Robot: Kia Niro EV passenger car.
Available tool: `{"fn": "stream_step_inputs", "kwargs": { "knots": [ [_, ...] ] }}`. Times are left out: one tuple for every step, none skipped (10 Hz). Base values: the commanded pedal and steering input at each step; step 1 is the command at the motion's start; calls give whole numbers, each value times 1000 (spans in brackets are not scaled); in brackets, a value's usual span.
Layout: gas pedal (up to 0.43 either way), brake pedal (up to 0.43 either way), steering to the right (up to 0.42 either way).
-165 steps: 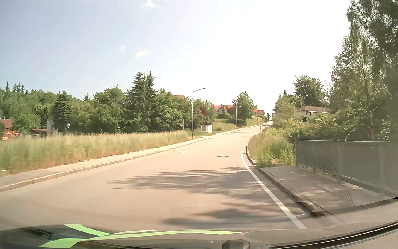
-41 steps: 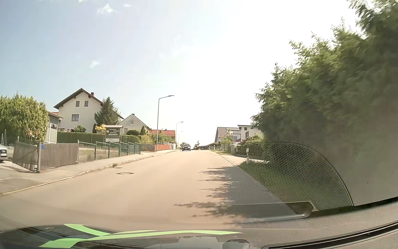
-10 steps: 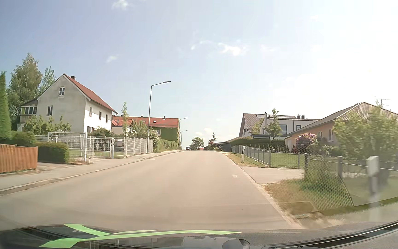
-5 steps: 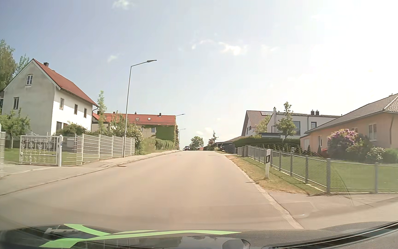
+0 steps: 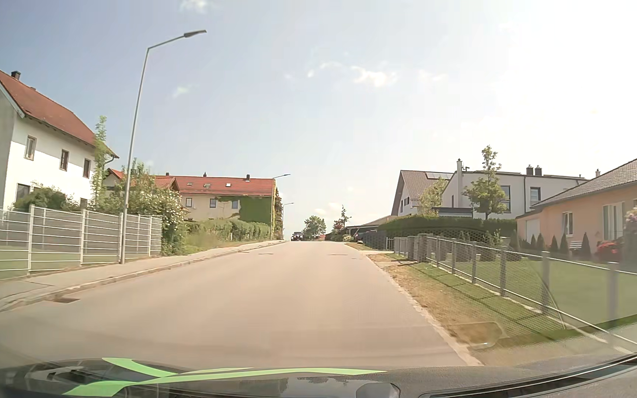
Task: Follow the waypoints while adhering to traffic rules and regulations
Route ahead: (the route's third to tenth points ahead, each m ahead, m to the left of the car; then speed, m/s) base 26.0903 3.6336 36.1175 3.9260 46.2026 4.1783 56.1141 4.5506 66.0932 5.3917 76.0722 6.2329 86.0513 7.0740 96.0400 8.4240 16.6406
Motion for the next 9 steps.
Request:
{"fn": "stream_step_inputs", "kwargs": {
  "knots": [
    [189,0,-3],
    [189,0,-4],
    [189,0,-4],
    [189,0,-4],
    [189,0,-5],
    [189,0,-8],
    [189,0,-11],
    [189,0,-12],
    [189,0,-12]
  ]
}}
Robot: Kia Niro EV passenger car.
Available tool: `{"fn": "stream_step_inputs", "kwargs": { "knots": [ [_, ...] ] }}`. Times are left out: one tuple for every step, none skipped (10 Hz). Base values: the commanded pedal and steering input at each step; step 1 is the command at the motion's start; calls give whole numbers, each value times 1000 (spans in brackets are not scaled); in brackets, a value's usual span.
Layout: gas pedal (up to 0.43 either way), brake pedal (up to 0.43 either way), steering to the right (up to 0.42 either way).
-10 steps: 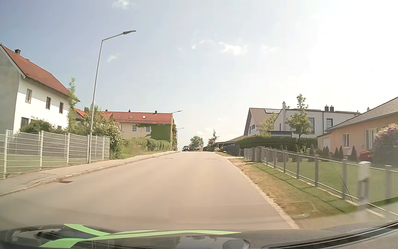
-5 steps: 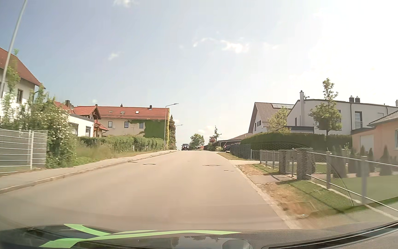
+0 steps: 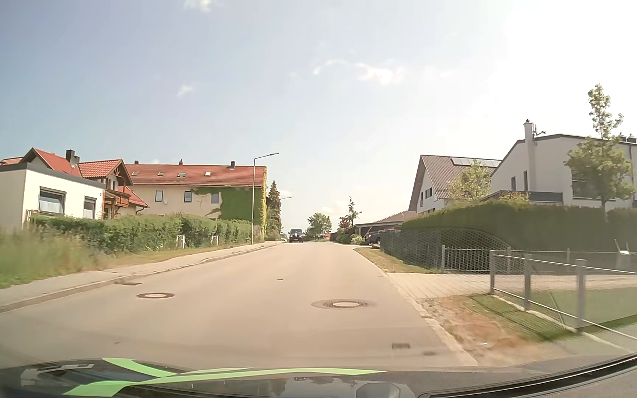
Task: Follow the waypoints while adhering to traffic rules and regulations
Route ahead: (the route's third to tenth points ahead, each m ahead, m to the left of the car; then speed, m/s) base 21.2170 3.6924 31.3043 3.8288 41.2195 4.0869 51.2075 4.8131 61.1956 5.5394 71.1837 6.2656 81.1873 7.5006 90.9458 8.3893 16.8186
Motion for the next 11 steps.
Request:
{"fn": "stream_step_inputs", "kwargs": {
  "knots": [
    [189,0,-12],
    [189,0,-12],
    [189,0,-12],
    [150,0,-12],
    [118,0,-12],
    [98,0,-12],
    [98,0,-11],
    [98,0,-8],
    [79,0,-6],
    [79,0,-6],
    [79,0,-6]
  ]
}}
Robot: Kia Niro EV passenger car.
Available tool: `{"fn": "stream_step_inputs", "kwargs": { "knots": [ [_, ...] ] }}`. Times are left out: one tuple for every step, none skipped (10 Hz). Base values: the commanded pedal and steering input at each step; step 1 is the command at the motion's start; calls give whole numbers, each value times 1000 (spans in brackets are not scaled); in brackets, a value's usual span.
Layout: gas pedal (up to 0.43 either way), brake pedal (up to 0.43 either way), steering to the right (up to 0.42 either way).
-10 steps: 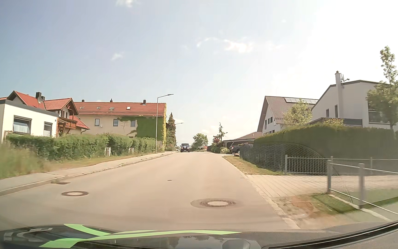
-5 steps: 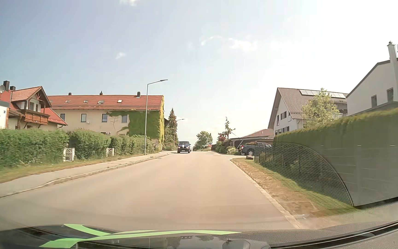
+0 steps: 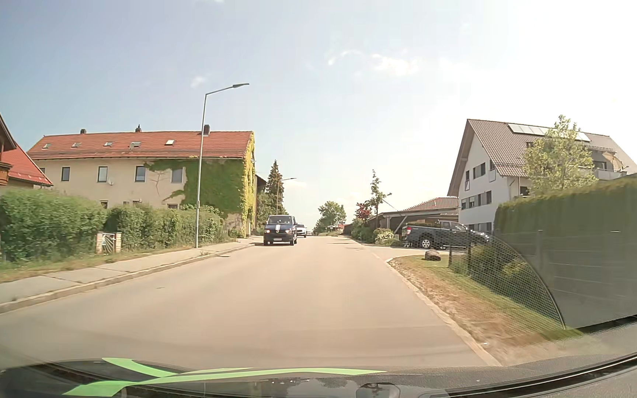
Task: Follow the waypoints while adhering to traffic rules and regulations
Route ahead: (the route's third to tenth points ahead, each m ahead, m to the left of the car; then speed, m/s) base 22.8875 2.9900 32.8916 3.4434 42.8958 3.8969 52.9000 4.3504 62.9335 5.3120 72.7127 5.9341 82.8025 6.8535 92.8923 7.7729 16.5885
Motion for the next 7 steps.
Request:
{"fn": "stream_step_inputs", "kwargs": {
  "knots": [
    [79,0,-6],
    [79,0,-6],
    [79,0,-6],
    [87,0,-6],
    [98,0,-6],
    [110,0,-6],
    [118,0,-6]
  ]
}}
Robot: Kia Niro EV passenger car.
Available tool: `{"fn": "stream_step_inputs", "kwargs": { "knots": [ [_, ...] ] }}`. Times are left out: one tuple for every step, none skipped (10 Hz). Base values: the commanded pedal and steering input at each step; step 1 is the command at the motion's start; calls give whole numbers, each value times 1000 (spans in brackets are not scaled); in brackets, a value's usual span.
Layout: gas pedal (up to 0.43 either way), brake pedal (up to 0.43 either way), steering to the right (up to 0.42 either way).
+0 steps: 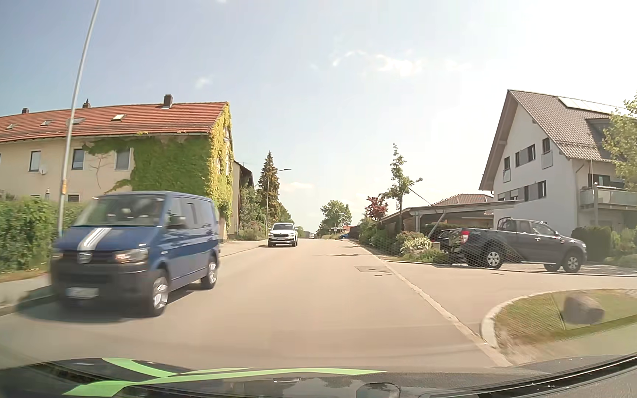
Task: Follow the waypoints while adhering to traffic rules and regulations
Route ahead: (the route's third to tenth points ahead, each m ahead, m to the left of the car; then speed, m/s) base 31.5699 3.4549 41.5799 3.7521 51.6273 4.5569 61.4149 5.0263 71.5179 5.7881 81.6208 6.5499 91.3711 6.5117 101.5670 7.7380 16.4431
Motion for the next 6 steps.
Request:
{"fn": "stream_step_inputs", "kwargs": {
  "knots": [
    [118,0,-6],
    [28,0,-6],
    [0,0,-7],
    [0,0,-8],
    [0,0,-9],
    [0,0,-9]
  ]
}}
